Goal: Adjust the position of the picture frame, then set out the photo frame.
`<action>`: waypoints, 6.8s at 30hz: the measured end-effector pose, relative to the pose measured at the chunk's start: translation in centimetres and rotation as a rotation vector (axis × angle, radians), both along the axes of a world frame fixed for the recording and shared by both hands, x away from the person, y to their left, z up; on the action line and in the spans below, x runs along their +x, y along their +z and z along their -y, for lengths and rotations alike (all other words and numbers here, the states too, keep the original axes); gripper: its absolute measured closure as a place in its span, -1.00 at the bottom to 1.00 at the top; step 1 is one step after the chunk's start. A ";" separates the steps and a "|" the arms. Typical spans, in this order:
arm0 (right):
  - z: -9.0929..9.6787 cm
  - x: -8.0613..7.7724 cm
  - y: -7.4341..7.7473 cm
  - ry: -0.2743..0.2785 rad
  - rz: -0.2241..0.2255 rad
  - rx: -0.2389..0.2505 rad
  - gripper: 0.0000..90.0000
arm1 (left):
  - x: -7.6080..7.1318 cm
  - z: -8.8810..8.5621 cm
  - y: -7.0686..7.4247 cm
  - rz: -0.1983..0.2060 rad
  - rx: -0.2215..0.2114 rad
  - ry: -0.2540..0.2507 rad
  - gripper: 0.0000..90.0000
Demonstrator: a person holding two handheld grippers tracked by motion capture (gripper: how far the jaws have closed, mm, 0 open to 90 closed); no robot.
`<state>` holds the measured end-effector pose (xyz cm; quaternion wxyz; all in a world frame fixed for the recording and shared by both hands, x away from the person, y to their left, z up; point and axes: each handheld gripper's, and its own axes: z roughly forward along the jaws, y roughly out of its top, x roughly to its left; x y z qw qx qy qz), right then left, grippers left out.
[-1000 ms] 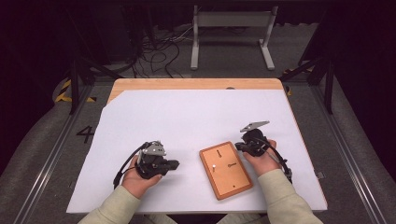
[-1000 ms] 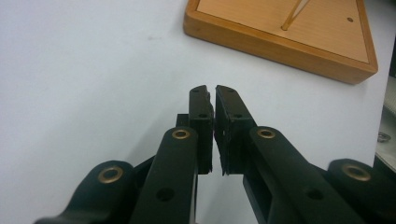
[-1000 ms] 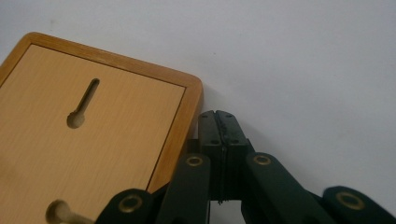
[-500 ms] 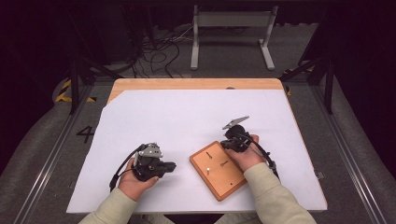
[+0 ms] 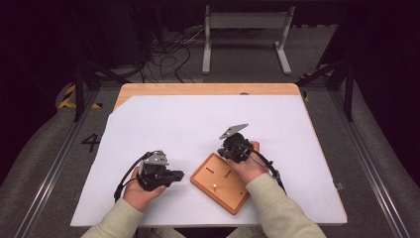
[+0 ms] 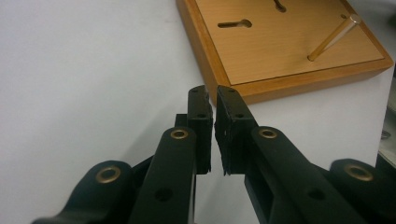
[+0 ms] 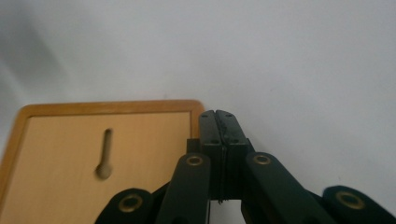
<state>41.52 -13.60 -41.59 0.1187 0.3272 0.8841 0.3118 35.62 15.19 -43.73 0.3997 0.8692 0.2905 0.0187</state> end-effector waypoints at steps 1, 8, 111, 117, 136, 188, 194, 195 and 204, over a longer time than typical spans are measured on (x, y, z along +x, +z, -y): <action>0.3 -0.5 0.4 0.008 -0.002 0.008 1.00 | 0.1 -0.1 0.0 -0.002 -0.002 0.006 0.87; 1.5 -4.3 2.0 0.094 -0.020 0.035 1.00 | 0.2 0.1 0.0 -0.003 0.005 0.009 0.86; 14.4 -6.8 2.7 -0.260 0.152 0.116 0.50 | 0.1 6.3 1.9 0.168 -0.048 -0.101 0.21; 14.8 -6.9 2.9 -0.272 0.170 0.142 0.27 | 0.7 7.6 1.7 0.145 -0.065 -0.127 0.18; 15.0 -7.8 2.9 -0.272 0.136 0.159 0.18 | 2.2 11.7 0.2 0.129 -0.100 -0.256 0.28; 13.7 -7.2 3.0 -0.189 0.091 0.171 0.05 | -2.8 13.3 -1.7 0.707 0.220 -0.397 0.87; 13.0 -6.2 3.1 -0.163 0.057 0.189 -0.13 | -2.8 13.3 -1.9 0.700 0.206 -0.385 0.87; 12.5 -5.4 3.0 -0.148 0.023 0.185 -0.21 | -2.8 13.3 -1.9 0.703 0.206 -0.383 0.87; 10.6 -2.5 1.9 -0.097 -0.091 0.206 -0.37 | -3.1 13.3 -2.0 0.722 0.210 -0.382 0.87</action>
